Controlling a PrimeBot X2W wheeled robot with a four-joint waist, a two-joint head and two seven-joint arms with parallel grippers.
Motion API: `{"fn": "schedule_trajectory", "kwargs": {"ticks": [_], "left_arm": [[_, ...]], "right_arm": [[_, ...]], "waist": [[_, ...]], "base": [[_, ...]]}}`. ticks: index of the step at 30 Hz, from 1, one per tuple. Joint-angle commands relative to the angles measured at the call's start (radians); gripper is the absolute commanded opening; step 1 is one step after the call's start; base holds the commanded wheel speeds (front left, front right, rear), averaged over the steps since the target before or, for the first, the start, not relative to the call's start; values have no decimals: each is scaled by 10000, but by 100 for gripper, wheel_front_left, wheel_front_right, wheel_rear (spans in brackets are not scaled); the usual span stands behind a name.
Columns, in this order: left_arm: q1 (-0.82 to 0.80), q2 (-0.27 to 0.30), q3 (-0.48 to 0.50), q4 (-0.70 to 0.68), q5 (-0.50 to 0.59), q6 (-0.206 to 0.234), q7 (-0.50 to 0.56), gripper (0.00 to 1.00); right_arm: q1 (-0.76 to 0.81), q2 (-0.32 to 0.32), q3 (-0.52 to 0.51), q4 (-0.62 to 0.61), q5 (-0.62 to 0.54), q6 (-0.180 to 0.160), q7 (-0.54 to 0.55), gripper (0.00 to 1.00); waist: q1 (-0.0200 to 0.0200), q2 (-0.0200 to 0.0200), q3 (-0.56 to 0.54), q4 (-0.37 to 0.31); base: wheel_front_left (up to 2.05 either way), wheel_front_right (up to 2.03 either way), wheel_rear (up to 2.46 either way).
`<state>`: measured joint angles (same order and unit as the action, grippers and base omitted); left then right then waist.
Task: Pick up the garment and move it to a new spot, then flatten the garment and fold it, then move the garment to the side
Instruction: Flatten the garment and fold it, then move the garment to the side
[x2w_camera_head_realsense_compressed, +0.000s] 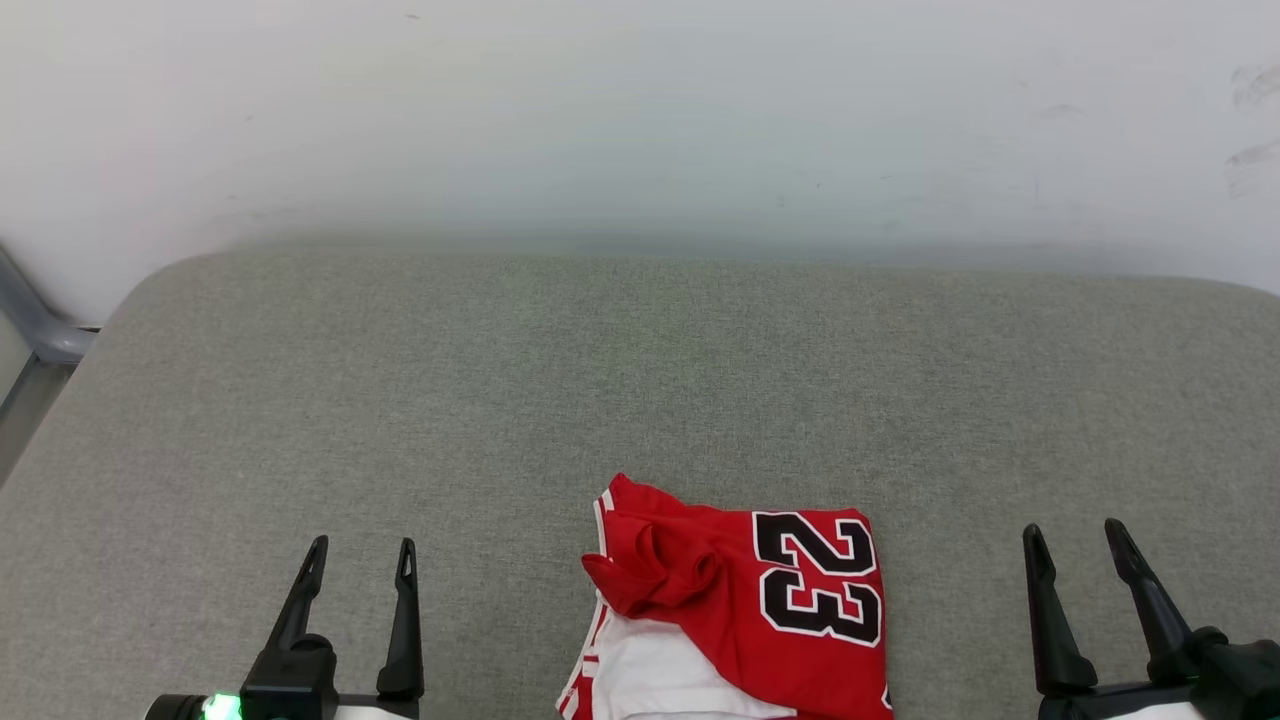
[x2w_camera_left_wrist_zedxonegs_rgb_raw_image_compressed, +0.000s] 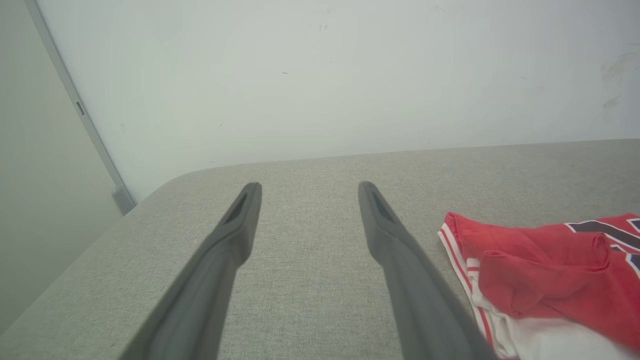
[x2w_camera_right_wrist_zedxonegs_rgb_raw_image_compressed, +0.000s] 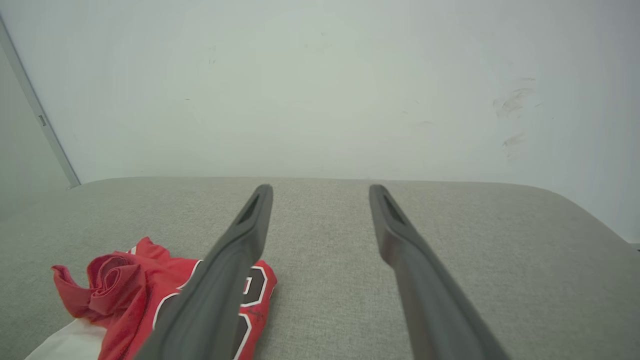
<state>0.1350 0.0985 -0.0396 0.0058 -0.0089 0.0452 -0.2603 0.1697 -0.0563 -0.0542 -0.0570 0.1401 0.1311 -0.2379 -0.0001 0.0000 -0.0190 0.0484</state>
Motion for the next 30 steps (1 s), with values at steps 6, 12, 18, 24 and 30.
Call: {"fn": "schedule_trajectory", "kwargs": {"ticks": [6, 12, 18, 24, 30], "left_arm": [[42, 41, -34, 12, -16, 63, -71, 100], [48, 44, -47, 24, -25, 60, -71, 100], [1, 29, -73, 20, -40, 62, -71, 100], [-132, 15, -112, 40, -61, 25, -71, 100], [-230, -22, -137, 59, -105, 15, -71, 100]], "right_arm": [[163, 78, 37, 17, 42, -9, 157, 100], [154, 83, 18, 27, 40, -9, 201, 100], [-302, 2, -91, -229, 120, -9, 450, 100], [-1362, -867, -7, -735, 613, -9, 1584, 100], [-2426, -2017, 1070, -1308, 1463, -10, 4366, 100]], "waist": [[1, 0, 14, -7], [1, 0, 35, 28], [1, 0, 85, 89], [1, 0, 190, 221], [1, 0, 347, 341]], "base": [[0, 0, 0], [0, 0, 0], [0, 0, 0], [0, 0, 0], [0, 0, 0]]}}
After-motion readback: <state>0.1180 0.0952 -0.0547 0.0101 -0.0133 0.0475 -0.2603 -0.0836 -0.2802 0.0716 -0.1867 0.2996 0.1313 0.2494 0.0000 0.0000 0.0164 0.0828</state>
